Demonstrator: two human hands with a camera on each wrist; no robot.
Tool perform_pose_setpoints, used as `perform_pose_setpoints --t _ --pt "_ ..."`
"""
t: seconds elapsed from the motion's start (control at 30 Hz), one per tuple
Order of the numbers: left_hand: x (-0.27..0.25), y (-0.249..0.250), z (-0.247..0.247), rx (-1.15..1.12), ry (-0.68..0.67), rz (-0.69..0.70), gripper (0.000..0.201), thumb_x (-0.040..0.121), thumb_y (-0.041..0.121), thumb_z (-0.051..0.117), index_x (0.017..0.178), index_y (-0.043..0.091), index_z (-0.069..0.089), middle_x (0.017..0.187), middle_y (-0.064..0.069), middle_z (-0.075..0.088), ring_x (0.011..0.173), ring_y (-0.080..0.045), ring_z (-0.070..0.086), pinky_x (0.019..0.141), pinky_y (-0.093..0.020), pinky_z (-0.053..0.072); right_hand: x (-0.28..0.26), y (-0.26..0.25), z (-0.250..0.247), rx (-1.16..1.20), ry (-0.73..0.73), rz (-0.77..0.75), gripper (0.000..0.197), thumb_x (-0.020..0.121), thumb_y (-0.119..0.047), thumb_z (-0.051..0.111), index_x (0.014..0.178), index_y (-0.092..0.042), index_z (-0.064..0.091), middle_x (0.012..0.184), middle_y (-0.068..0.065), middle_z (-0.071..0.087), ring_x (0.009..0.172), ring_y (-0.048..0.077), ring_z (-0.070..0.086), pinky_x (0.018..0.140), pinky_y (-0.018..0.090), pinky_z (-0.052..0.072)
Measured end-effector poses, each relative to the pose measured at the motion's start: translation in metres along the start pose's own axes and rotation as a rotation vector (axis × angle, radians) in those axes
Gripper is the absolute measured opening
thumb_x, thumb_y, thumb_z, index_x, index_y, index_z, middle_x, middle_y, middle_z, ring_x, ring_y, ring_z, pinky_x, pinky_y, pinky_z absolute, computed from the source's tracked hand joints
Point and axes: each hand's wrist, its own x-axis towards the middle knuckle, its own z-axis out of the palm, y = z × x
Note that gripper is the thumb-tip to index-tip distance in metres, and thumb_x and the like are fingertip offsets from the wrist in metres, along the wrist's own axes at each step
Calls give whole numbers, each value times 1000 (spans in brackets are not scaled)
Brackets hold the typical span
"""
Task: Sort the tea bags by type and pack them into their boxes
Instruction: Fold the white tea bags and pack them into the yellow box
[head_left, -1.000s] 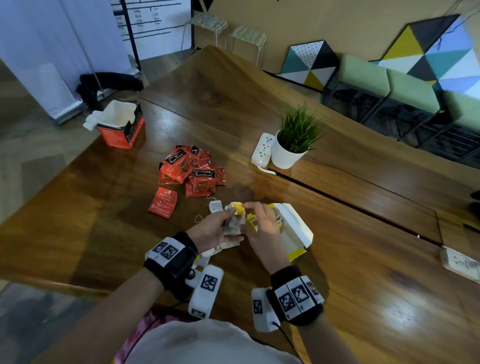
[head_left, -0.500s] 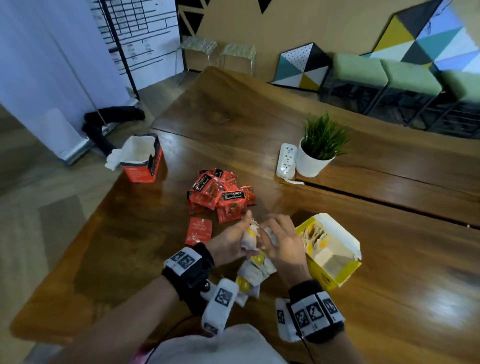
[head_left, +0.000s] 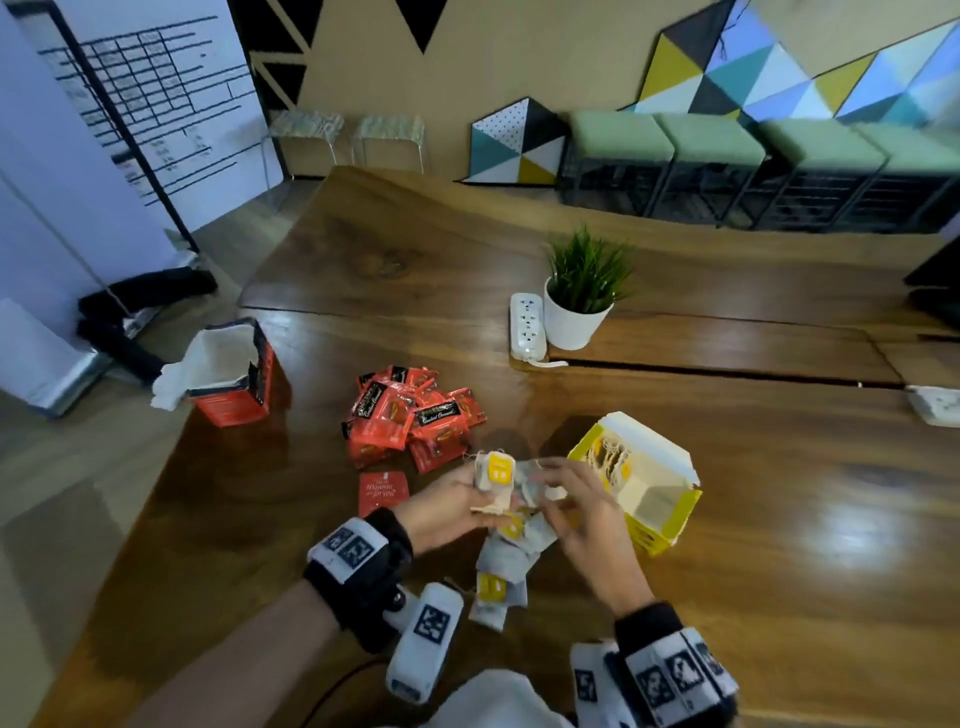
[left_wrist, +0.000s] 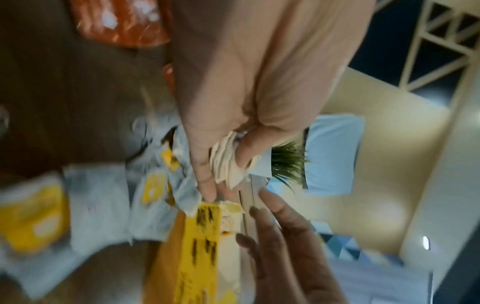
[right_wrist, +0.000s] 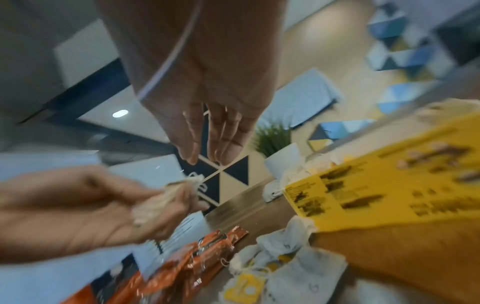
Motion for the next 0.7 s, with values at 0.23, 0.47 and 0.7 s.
perform_pose_setpoints --t 0.23,0.47,0.7 --pt "-4 -10 -11 907 -100 -43 103 91 22 53 131 33 -41 150 -13 30 126 -27 47 108 -43 38 8 -11 2 26 -325 204 54 84 -20 67 131 -28 41 110 -8 56 76 4 55 66 7 43" --pt "27 -19 57 1145 -33 99 100 93 12 50 133 24 -41 124 -23 55 79 -27 61 68 -24 48 6 36 -54 -109 -310 50 32 78 -16 73 109 -16 63 95 -12 61 66 -13 46 63 7 33" --pt "51 -11 72 999 170 254 90 91 16 57 148 18 -14 132 -11 54 120 -21 52 105 -34 40 24 60 -99 -221 -139 109 22 78 -9 69 93 -24 63 88 -1 69 74 26 62 63 34 53"
